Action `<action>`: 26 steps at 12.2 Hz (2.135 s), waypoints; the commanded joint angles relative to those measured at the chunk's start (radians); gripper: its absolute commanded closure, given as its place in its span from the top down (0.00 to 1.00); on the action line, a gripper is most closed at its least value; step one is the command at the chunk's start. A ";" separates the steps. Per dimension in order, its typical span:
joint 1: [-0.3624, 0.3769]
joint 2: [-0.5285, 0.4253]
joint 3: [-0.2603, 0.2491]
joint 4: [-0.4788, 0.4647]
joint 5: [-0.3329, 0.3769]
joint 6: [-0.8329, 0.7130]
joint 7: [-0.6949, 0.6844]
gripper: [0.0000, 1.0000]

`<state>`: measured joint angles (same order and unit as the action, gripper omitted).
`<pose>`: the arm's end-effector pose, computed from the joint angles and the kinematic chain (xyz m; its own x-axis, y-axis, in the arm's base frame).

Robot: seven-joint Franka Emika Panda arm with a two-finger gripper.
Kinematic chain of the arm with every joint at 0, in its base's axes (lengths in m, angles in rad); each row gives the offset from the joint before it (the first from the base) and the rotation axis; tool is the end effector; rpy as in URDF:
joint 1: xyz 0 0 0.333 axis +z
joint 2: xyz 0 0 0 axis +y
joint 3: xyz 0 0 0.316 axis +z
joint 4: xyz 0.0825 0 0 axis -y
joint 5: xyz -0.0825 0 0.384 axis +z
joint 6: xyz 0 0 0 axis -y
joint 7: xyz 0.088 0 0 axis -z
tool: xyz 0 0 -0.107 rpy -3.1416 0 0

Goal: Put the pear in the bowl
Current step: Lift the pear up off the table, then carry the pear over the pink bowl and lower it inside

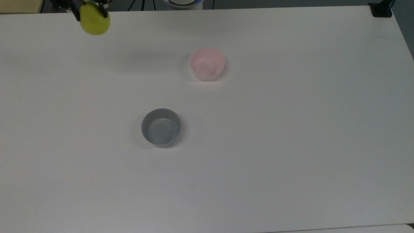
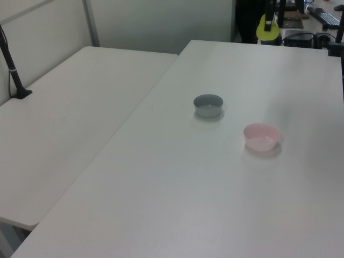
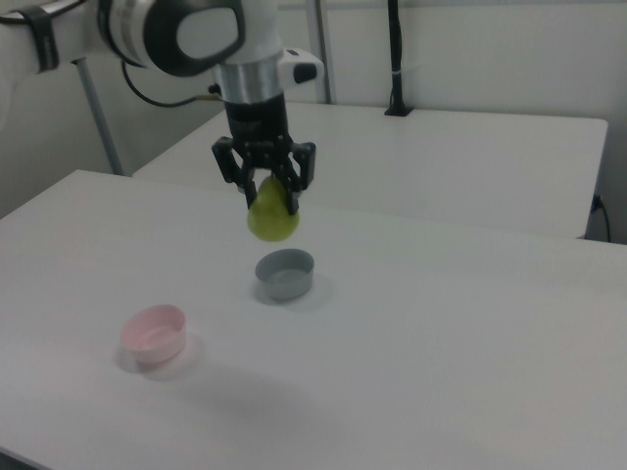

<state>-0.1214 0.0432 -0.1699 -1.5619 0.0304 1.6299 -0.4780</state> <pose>0.5505 -0.1596 0.6100 0.9823 0.1842 0.0332 0.1846 -0.9828 -0.0088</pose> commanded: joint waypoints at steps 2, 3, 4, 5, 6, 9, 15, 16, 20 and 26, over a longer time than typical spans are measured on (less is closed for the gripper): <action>0.173 -0.069 -0.084 -0.018 -0.069 -0.054 0.145 0.00; 0.208 -0.089 -0.101 -0.027 -0.069 -0.054 0.159 0.00; 0.242 -0.123 -0.109 -0.058 -0.067 -0.054 0.179 0.00; 0.273 -0.155 -0.109 -0.093 -0.066 -0.053 0.186 0.00; 0.294 -0.166 -0.109 -0.110 -0.057 -0.051 0.193 0.00; 0.319 -0.183 -0.106 -0.174 0.034 -0.038 0.177 0.00; 0.474 -0.171 -0.094 -0.384 0.060 0.174 0.191 0.00; 0.494 -0.161 -0.076 -0.414 0.059 0.191 0.202 0.00; 0.496 -0.112 0.012 -0.500 0.043 0.284 0.256 0.00; 0.496 -0.033 0.029 -0.567 -0.021 0.392 0.305 0.00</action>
<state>0.3715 0.0075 -0.1470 -2.0912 0.0472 1.9730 -0.2105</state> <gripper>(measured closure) 0.379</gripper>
